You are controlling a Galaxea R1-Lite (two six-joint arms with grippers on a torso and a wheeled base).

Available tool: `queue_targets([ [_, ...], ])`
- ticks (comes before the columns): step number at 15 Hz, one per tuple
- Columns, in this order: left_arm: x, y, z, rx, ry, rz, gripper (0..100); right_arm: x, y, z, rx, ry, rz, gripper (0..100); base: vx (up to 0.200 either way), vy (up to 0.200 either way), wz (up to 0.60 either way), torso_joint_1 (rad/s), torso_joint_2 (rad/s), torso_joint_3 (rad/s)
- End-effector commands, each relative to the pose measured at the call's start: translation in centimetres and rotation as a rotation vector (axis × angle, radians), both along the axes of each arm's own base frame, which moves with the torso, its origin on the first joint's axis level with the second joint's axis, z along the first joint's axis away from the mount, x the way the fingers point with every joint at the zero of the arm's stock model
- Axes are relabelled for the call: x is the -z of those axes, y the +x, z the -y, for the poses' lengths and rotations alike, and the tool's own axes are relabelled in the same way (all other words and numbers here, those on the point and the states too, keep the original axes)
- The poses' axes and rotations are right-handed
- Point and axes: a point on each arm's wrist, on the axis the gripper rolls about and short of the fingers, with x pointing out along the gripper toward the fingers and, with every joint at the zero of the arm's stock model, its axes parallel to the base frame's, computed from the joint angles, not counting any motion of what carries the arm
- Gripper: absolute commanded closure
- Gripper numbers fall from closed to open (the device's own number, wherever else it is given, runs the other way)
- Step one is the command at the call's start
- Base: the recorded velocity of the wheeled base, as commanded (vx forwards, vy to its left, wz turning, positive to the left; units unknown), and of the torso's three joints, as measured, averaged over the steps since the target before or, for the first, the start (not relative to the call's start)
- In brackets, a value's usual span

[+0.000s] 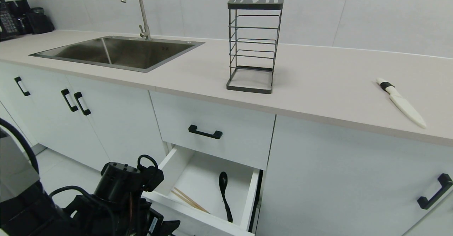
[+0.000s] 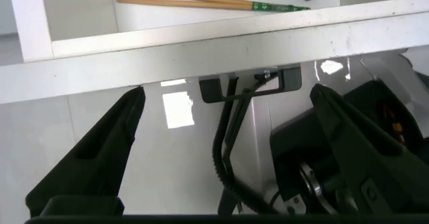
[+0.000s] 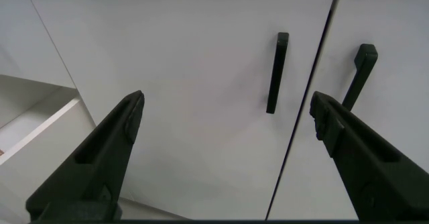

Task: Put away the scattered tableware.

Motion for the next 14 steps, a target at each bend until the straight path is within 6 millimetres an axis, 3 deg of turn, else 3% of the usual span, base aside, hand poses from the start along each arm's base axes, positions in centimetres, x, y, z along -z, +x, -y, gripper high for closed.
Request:
queue_targets([
  [1, 0.1, 0.5, 0.2, -0.001, -0.004, 0.007, 0, 0.0, 0.0, 0.0, 0.000, 0.000, -0.003, 0, 0.000, 0.000, 0.00, 0.000, 0.00, 0.000],
  [14, 1.8, 4.7, 1.2, -0.028, -0.049, 0.096, 0, 0.0, 0.0, 0.0, 0.000, 0.000, -0.003, 0, 0.000, 0.000, 0.00, 0.000, 0.00, 0.000],
])
